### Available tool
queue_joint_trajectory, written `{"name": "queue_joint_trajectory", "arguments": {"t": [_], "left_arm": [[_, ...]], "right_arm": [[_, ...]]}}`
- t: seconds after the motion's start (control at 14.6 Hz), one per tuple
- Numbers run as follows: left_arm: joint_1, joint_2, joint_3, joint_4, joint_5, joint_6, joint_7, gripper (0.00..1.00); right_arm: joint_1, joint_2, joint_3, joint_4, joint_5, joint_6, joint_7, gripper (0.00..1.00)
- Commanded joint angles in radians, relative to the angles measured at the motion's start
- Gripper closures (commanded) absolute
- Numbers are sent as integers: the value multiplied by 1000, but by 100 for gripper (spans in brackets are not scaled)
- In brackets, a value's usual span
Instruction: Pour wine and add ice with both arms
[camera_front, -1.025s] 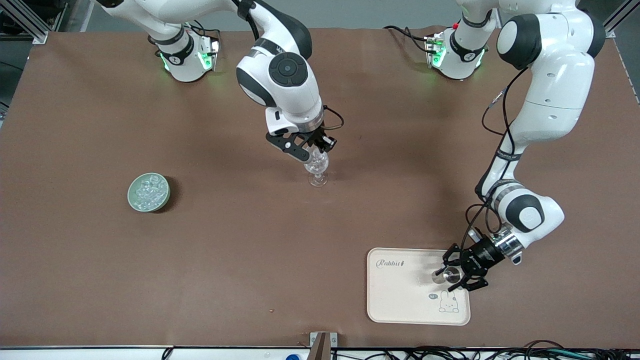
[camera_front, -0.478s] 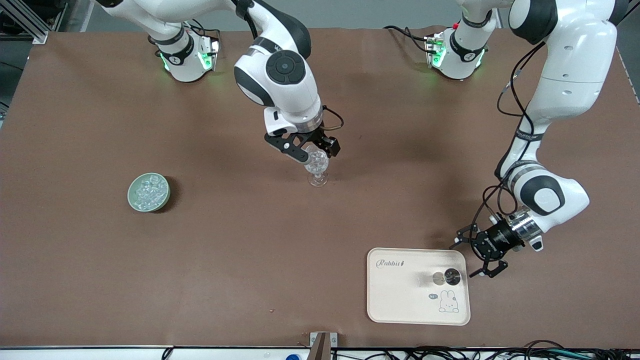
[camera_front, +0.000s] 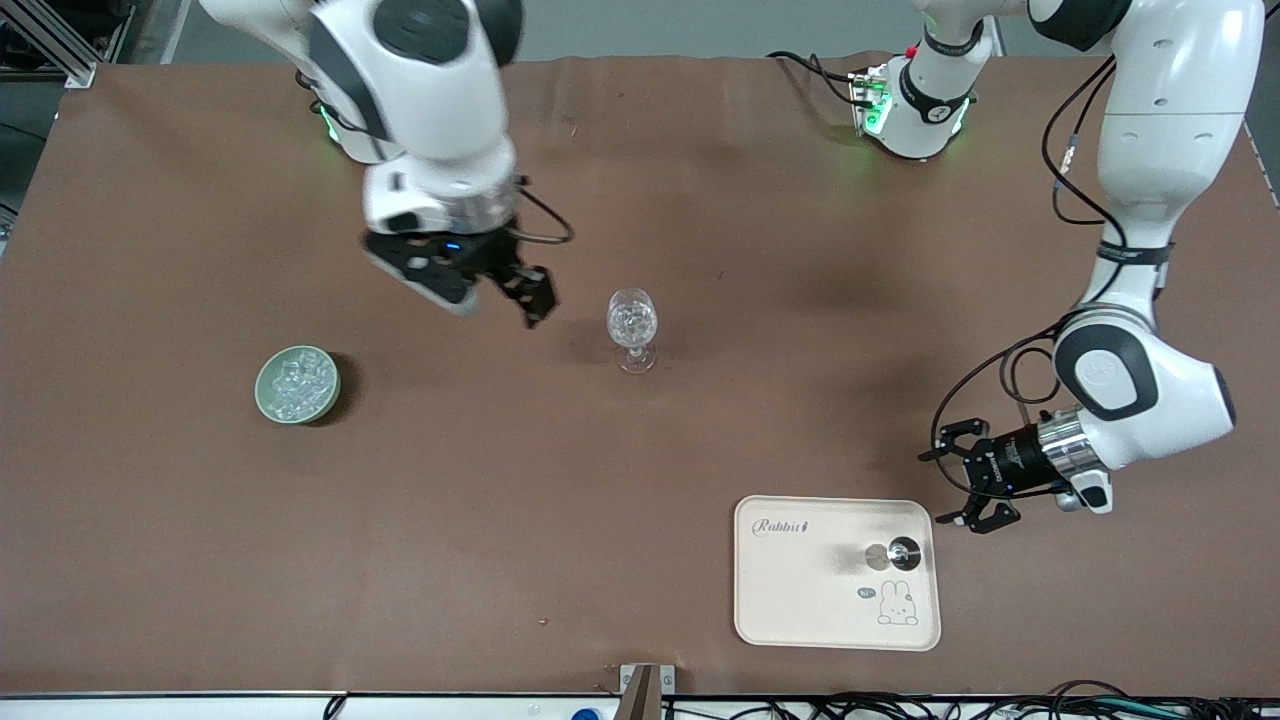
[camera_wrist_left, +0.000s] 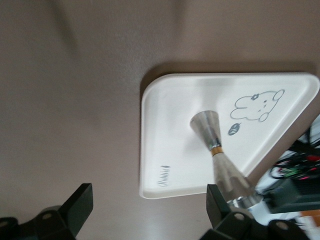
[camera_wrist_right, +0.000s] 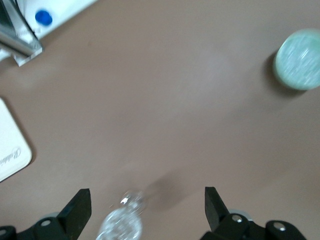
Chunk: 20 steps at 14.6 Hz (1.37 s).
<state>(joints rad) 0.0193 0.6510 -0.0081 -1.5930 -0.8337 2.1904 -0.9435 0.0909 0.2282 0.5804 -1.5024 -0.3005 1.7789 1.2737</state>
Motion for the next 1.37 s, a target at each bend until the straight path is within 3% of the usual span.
{"name": "queue_joint_trajectory", "arguments": {"t": [0.0, 0.21, 0.41, 0.68, 0.82, 1.03, 1.3], "left_arm": [[-1, 10, 60, 137, 149, -161, 2, 0], [-1, 12, 83, 217, 270, -172, 9, 0], [-4, -26, 74, 232, 396, -175, 20, 0], [-9, -140, -62, 206, 723, -178, 100, 0], [-12, -207, -96, 159, 780, -182, 126, 0], [-19, -359, -96, 38, 785, -214, 299, 0], [-39, -552, -87, -106, 783, -261, 481, 0]], "right_arm": [[-98, -92, -32, -42, -9, -25, -158, 0], [-96, -153, -180, -45, 44, -67, -420, 0], [-91, -194, -350, -51, 118, -76, -659, 0], [-94, -224, -551, -53, 204, -128, -994, 0], [-108, -225, -606, -53, 227, -133, -1111, 0], [-164, -221, -611, -45, 302, -119, -1148, 0], [-157, -222, -614, -39, 302, -133, -1149, 0]]}}
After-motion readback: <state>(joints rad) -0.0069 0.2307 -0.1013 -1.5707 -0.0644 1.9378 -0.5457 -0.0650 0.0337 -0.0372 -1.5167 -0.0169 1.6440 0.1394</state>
